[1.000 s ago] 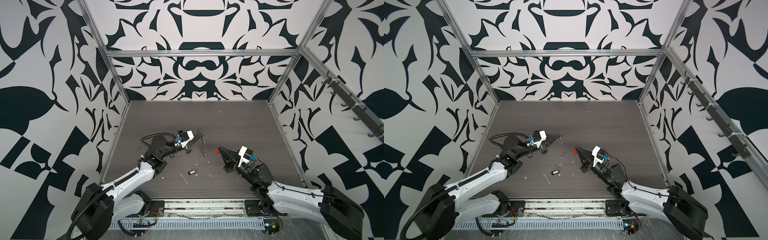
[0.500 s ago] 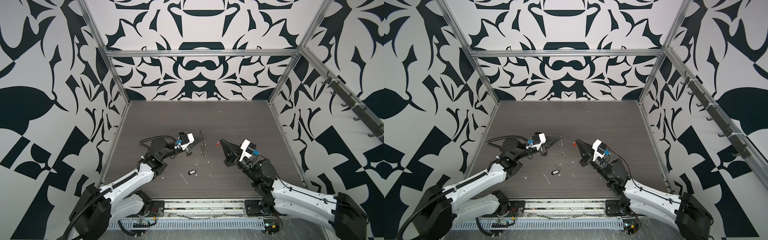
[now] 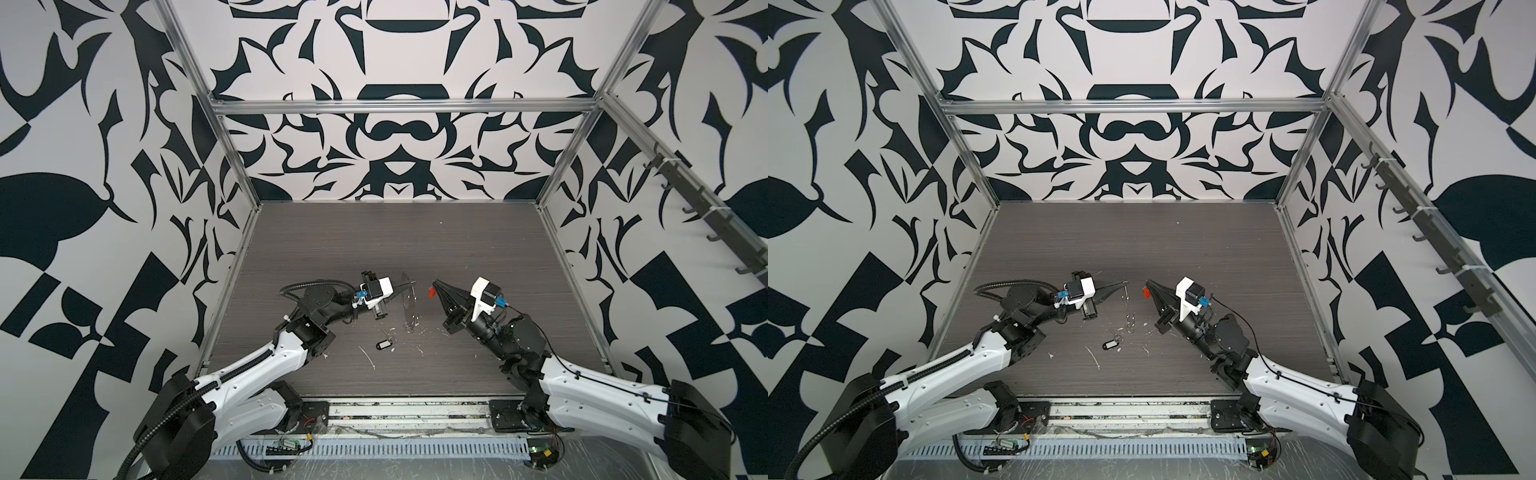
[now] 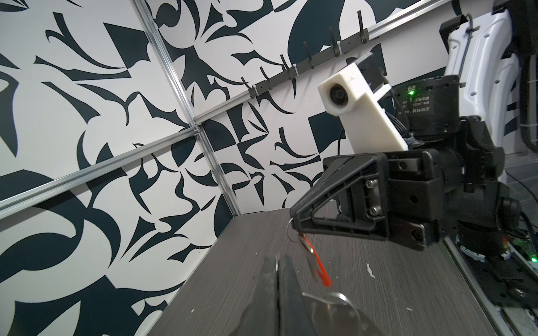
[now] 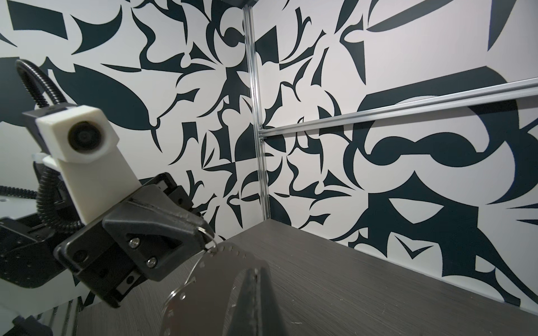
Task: Attach keys to a key ring
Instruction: Insert the key into the keyring.
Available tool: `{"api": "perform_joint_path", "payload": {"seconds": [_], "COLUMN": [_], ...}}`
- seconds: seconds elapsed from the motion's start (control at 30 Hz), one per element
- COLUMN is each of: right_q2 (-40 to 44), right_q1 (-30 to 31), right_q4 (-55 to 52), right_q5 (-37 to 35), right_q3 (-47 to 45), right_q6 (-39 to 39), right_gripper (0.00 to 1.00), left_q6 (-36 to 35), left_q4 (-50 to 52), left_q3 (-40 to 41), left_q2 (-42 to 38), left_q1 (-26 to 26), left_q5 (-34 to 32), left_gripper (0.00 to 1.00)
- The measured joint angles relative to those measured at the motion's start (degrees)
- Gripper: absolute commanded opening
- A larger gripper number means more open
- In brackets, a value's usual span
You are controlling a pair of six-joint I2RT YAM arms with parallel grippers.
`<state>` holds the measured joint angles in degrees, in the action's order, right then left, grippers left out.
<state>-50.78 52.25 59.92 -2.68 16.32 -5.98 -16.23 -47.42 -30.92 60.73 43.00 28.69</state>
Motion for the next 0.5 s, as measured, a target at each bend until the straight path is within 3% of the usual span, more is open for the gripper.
{"api": "perform_joint_path", "payload": {"seconds": [0.5], "right_q2": [4.98], "right_q1": [-0.02], "right_q4": [0.81], "right_q5": [-1.79], "right_q3": [-4.35], "right_q6": [-0.15], "right_gripper": [0.00], "left_q6": [-9.57], "left_q4": [6.03], "left_q3": [-0.02], "left_q2": [0.02], "left_q1": [6.56], "left_q5": [-5.75], "left_gripper": [0.00]}}
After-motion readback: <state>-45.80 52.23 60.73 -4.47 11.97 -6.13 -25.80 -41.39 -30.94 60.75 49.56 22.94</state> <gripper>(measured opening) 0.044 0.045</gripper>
